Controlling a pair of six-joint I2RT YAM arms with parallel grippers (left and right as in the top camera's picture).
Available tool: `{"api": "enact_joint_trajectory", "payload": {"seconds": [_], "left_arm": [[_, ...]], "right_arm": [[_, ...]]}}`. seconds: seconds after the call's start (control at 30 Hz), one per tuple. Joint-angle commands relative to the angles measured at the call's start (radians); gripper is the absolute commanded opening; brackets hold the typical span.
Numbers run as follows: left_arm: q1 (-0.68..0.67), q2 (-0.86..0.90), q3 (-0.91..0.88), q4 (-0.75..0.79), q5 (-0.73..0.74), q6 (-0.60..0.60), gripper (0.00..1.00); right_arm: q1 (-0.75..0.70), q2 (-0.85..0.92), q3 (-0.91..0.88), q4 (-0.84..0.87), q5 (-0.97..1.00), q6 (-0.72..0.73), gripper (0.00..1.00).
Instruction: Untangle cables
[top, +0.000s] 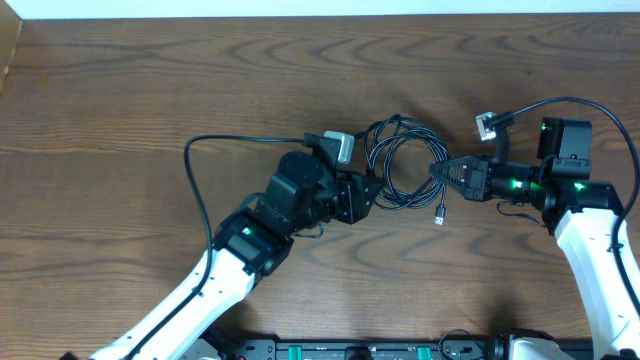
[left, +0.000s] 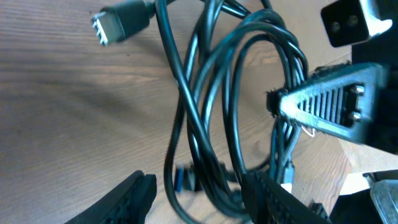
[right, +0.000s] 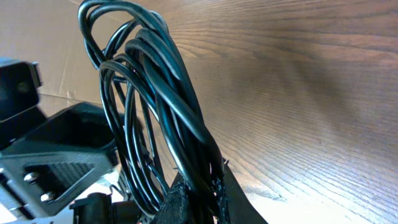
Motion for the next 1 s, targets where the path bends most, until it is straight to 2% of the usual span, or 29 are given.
{"api": "enact_joint_trajectory", "payload": {"seconds": [0.0, 0.1, 0.13, 0.27, 0.37, 0.53, 0.6, 0.67, 0.7, 0.8, 0.87, 0.97], "left_arm": [[0.0, 0.052, 0.014, 0.056, 0.012, 0.018, 0.46], [0.0, 0.09, 0.014, 0.108, -0.008, 0.018, 0.2], [0.0, 0.102, 0.014, 0.117, -0.042, 0.018, 0.08], [0.001, 0.117, 0.014, 0.127, -0.175, 0.031, 0.08], [0.001, 0.117, 0.014, 0.23, -0.18, 0.186, 0.07], [0.001, 0.117, 0.014, 0.392, -0.18, 0.334, 0.08], [0.001, 0.117, 0.014, 0.425, -0.18, 0.359, 0.08], [0.001, 0.117, 0.014, 0.428, -0.18, 0.362, 0.08], [0.001, 0.117, 0.014, 0.426, -0.18, 0.37, 0.08], [0.001, 0.117, 0.014, 0.424, -0.18, 0.373, 0.08], [0.001, 0.117, 0.014, 0.424, -0.18, 0.373, 0.07], [0.001, 0.117, 0.014, 0.405, -0.175, 0.374, 0.08]], "right_arm": [[-0.002, -0.008, 0.0, 0.005, -0.068, -0.058, 0.01], [-0.002, -0.008, 0.0, 0.005, -0.108, -0.135, 0.01], [-0.002, -0.008, 0.0, 0.006, -0.119, -0.158, 0.01], [-0.002, -0.008, 0.0, 0.006, -0.122, -0.28, 0.01], [-0.002, -0.008, 0.0, 0.006, -0.087, -0.362, 0.01], [-0.002, -0.008, 0.0, 0.001, 0.09, -0.368, 0.01], [-0.002, -0.008, 0.0, 0.002, 0.095, -0.368, 0.1], [-0.002, -0.008, 0.0, 0.003, 0.099, -0.369, 0.28], [-0.002, -0.008, 0.0, 0.007, 0.106, -0.368, 0.33], [-0.002, -0.008, 0.0, 0.018, 0.132, -0.364, 0.41], [-0.002, -0.008, 0.0, 0.021, 0.132, -0.352, 0.42], [-0.002, -0.008, 0.0, 0.077, 0.132, -0.25, 0.47]]}}
